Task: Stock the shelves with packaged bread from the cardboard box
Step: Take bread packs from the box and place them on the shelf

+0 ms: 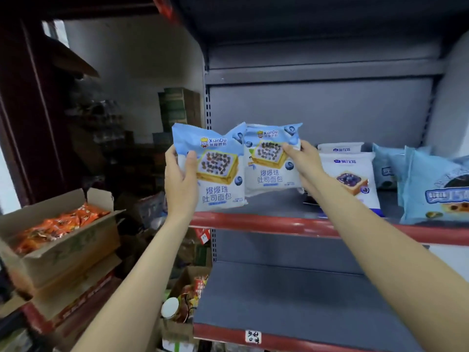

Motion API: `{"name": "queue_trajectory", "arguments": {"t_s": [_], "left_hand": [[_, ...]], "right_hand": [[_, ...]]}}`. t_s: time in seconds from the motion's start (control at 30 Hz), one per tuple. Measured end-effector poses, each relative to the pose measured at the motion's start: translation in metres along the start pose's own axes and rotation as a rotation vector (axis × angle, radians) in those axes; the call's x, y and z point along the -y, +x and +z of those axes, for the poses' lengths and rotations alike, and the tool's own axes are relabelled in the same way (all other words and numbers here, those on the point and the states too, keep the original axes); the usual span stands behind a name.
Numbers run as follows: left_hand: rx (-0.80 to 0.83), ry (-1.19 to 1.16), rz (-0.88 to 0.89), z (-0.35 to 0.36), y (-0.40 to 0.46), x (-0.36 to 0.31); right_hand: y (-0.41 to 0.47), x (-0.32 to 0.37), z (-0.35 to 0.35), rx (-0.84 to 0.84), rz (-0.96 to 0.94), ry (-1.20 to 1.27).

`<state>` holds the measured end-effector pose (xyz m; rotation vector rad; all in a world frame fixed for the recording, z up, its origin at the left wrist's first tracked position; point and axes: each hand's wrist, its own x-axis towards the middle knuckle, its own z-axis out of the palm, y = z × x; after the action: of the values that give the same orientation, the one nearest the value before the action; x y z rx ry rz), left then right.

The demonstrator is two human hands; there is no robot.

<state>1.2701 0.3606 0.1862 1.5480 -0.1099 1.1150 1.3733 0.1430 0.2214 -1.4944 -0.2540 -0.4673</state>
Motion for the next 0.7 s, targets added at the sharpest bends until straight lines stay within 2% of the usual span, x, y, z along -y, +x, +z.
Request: {"name": "queue_trajectory", "arguments": {"t_s": [0.17, 0.33, 0.5, 0.6, 0.7], "left_hand": [[0.042, -0.060, -0.104, 0.023, 0.039, 0.027], [0.042, -0.116, -0.234, 0.048, 0.058, 0.061], [0.117, -0.068, -0.285, 0.076, 0.067, 0.089], [0.173, -0.063, -0.301, 0.098, 0.073, 0.097], [0.237, -0.103, -0.363, 0.122, 0.077, 0.095]], "right_hand": [[0.043, -0.022, 0.018, -0.116, 0.073, -0.107], [0.076, -0.057, 0.021, -0.192, 0.215, 0.001], [0.096, -0.084, 0.021, -0.283, 0.293, -0.066], [0.094, -0.085, 0.023, -0.210, 0.345, -0.269], [0.074, -0.078, 0.024, -0.022, 0.228, -0.335]]}}
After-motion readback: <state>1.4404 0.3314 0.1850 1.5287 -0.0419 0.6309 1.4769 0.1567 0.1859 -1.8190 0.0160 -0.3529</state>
